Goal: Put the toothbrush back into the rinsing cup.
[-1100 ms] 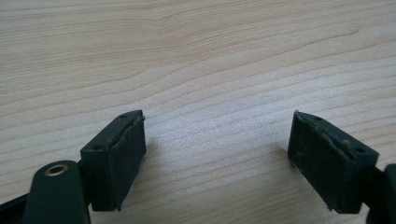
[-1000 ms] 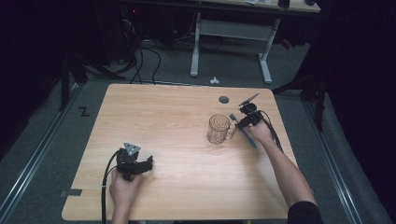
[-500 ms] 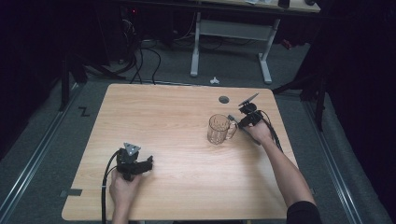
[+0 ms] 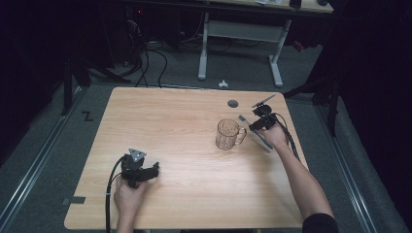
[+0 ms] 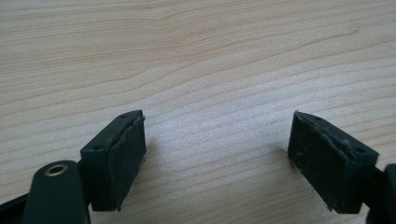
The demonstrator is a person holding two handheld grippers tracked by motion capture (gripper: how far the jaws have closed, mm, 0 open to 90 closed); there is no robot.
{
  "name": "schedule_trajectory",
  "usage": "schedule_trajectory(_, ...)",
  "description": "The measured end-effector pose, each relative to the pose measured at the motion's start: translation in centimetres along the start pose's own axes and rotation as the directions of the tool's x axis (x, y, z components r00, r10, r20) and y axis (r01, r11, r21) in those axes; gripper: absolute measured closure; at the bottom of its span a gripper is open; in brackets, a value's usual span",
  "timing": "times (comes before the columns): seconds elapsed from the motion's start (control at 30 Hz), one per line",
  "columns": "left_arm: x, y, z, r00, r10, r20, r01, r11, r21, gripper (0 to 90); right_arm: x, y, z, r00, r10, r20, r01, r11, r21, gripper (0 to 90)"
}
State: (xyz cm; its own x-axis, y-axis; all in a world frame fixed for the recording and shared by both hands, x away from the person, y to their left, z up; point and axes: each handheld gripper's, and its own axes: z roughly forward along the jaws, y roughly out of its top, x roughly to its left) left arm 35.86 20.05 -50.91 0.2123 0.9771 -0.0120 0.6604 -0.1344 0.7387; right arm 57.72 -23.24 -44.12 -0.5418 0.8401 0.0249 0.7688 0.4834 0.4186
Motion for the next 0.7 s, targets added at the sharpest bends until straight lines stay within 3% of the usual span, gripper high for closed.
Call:
schedule_trajectory(0.3, 0.0, 0.0, 0.0, 1.0, 0.0, 0.0, 0.0, 1.0, 0.0, 19.7, 0.0, -0.3, -2.3, 0.9999, -0.008, -0.01, 0.007, 0.9981, -0.061, 79.3)
schedule_trajectory(0.7, 0.0, 0.0, 0.0, 1.0, 0.001, -0.001, -0.001, 1.0, 0.0, 19.7, 0.0, -1.6, -4.9, 0.9981, -0.018, -0.059, 0.008, 0.9861, -0.166, 79.5)
